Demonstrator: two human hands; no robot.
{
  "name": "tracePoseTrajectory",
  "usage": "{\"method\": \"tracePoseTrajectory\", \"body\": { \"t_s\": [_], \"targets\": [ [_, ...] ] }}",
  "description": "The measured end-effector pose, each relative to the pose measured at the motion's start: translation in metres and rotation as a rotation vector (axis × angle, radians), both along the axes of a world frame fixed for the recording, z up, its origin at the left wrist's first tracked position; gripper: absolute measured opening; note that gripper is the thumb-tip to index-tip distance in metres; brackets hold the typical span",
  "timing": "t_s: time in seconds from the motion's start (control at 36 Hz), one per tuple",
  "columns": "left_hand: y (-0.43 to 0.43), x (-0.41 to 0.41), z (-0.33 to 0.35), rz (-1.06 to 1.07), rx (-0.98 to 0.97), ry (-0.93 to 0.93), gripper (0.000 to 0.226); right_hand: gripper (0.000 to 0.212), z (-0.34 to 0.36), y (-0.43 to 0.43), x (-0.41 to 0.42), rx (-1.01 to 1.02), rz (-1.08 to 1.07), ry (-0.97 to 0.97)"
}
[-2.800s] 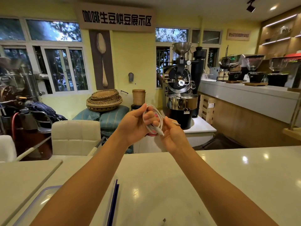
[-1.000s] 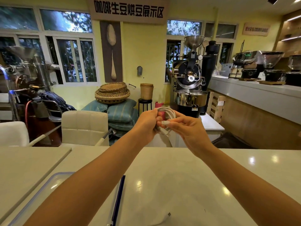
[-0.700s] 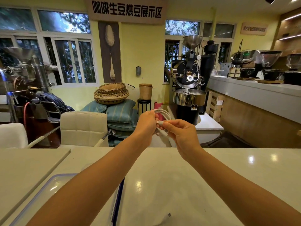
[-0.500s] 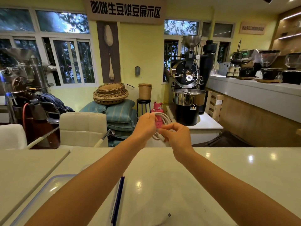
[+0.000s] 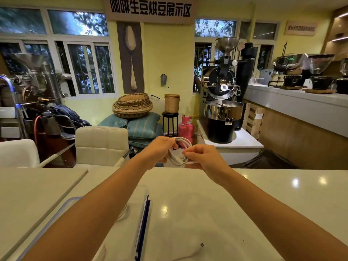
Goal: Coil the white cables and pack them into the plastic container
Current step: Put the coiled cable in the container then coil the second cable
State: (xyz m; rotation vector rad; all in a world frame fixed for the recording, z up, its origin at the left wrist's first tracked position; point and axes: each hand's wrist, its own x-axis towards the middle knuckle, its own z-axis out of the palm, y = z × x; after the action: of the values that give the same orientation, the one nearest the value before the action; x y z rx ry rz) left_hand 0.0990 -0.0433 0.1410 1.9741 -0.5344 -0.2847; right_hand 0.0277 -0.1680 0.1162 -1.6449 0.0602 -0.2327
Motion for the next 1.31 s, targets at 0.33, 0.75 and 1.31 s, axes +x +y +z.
{"method": "tracePoseTrajectory", "body": {
  "t_s": [0.33,0.75,1.31],
  "targets": [
    [0.043,0.016,0.000,0.048,-0.064,0.022,0.021,0.030,0.005,0.026,0.015,0.176,-0.033,0.040],
    [0.126,0.024,-0.020,0.221,0.135,-0.015,0.019,0.026,-0.020,0.097,0.055,0.087,0.059,0.150],
    [0.150,0.020,-0.123,0.139,0.661,0.351,0.023,0.029,-0.087,0.156,0.095,-1.042,0.453,0.585]
  ]
}}
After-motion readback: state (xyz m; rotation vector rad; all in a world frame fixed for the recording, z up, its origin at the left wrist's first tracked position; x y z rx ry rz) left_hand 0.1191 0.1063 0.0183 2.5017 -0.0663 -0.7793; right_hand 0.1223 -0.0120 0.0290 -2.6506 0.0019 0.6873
